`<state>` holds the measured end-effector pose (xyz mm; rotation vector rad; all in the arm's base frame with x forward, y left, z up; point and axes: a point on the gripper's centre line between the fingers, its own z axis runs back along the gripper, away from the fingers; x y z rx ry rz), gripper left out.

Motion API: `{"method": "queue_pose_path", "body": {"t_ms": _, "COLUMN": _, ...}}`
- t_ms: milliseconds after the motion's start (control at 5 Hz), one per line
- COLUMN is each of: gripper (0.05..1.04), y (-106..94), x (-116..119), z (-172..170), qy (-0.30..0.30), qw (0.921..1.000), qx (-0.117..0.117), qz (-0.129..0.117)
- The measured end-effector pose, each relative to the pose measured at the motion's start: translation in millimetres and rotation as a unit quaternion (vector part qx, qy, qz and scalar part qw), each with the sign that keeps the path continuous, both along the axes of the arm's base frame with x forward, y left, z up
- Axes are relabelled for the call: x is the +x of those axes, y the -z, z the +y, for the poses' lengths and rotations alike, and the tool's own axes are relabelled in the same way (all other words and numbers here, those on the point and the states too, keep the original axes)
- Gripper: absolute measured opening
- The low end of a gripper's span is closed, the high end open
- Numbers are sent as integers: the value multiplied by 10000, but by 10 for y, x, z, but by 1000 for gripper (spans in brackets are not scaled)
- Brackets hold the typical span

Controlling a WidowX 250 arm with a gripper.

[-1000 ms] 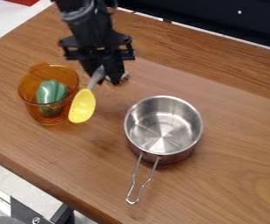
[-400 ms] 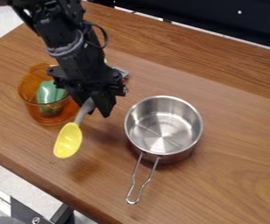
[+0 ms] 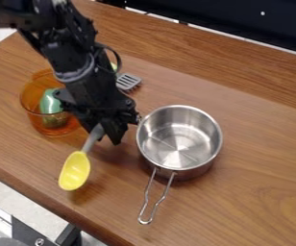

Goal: Put the yellow spoon on the table

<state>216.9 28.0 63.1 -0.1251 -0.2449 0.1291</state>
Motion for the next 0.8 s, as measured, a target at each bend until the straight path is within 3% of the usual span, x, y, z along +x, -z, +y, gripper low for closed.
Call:
{"method": "queue_pose_path", "body": {"t_ms": 200, "gripper": 314, "y": 46, "x": 3, "z": -11, "qy": -26, "qw": 9999, "qx": 115, "qz": -115}}
{"method": "queue_pose_path", "body": {"t_ms": 800, "gripper": 314, "y": 3, "x": 124, "z": 23, "qy": -384, "qw": 9990, "qx": 34, "qz": -217}}
